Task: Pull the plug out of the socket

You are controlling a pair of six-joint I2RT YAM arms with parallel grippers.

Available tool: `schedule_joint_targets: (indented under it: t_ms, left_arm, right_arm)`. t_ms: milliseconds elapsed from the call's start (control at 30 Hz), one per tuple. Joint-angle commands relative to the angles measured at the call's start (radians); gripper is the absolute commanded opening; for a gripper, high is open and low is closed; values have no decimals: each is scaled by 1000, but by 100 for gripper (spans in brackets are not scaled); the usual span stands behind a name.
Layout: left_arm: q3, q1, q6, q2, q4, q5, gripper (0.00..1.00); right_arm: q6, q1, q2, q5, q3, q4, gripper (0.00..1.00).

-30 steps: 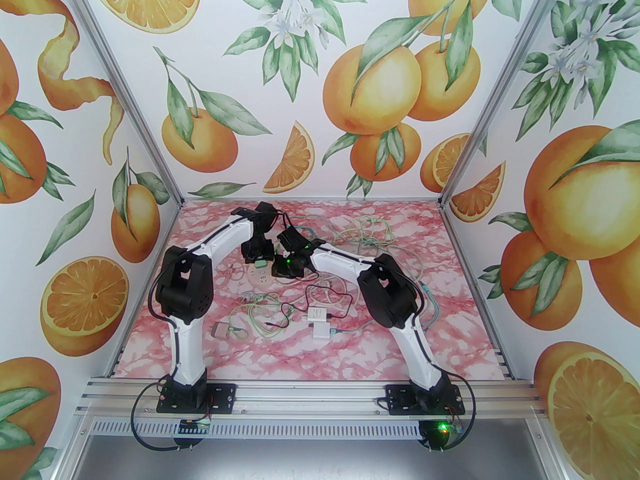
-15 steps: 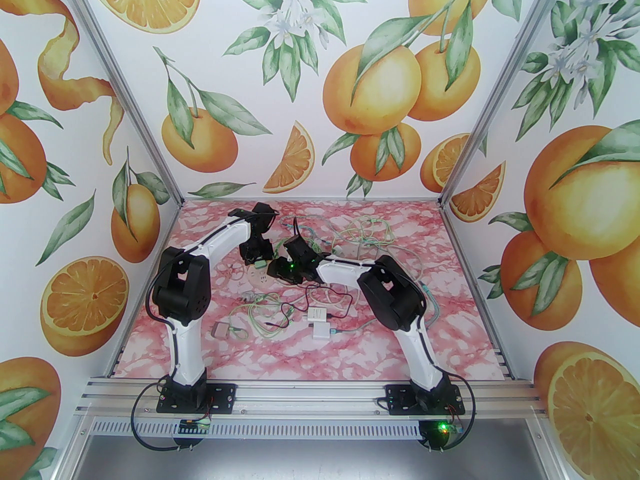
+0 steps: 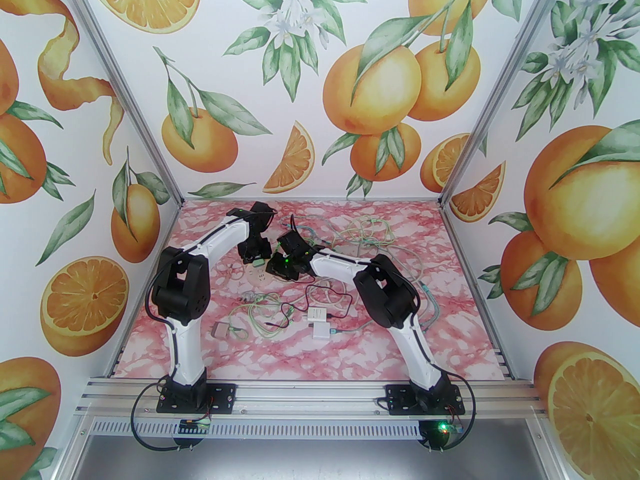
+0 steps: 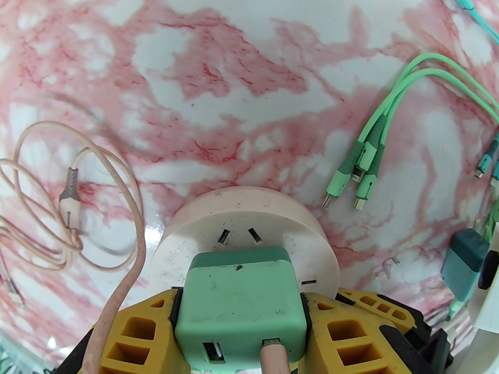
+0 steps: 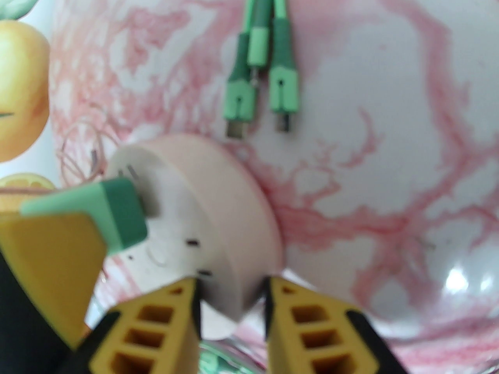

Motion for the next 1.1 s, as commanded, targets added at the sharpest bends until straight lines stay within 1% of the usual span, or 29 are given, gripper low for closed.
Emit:
schedule_joint_targets:
  t_ms: [0, 67, 133, 200, 333, 433, 533, 600, 667, 700, 767, 833, 900, 1000, 1033, 1067]
  left_arm:
    - [29, -24, 17, -37, -23, 45, 8]
    - [59, -14, 28, -26, -51, 34, 8]
    - [96, -2, 38, -18, -84, 27, 8]
    - [123, 15, 54, -21, -98, 26, 8]
    - [160, 33, 74, -20, -126, 50, 8]
    - [171, 53, 82, -24, -123, 47, 8]
    - [181, 90, 102, -20, -108, 58, 9]
    - [199, 119, 122, -5, -103, 70, 9]
    - [224, 157, 132, 21, -103, 87, 10]
    - [228, 176, 134, 29, -87, 112, 10]
    - [203, 213, 123, 29, -14, 169, 10]
    - [187, 238, 124, 22, 63, 175, 10]
    - [171, 246, 140, 16, 148, 155, 11]
    - [151, 253, 174, 25, 276, 123, 10]
    - [143, 253, 188, 32, 319, 119, 11]
    - [134, 252, 201, 41, 359, 115, 13]
  right_arm:
    - [-36, 27, 122, 61, 15, -218, 28]
    - [-49, 32, 130, 78, 26, -246, 28]
    - [-49, 35, 128, 98, 24, -262, 24]
    - [-52, 35, 131, 113, 25, -276, 24]
    - [-55, 35, 132, 122, 23, -283, 23]
    - [-63, 35, 115, 114, 25, -253, 26]
    - [-100, 35, 90, 116, 51, -241, 31]
    - [-134, 33, 73, 116, 85, -250, 38]
    - [-179, 34, 51, 131, 128, -271, 47]
    - [-194, 32, 39, 138, 141, -273, 50]
    - [-229, 33, 6, 156, 167, -272, 56]
    - [-251, 32, -23, 166, 180, -270, 61]
    - [-263, 32, -54, 174, 182, -265, 68]
    - [-266, 30, -103, 169, 158, -246, 99]
    - [-263, 31, -121, 169, 147, -242, 100]
    - [-262, 29, -141, 172, 136, -242, 100]
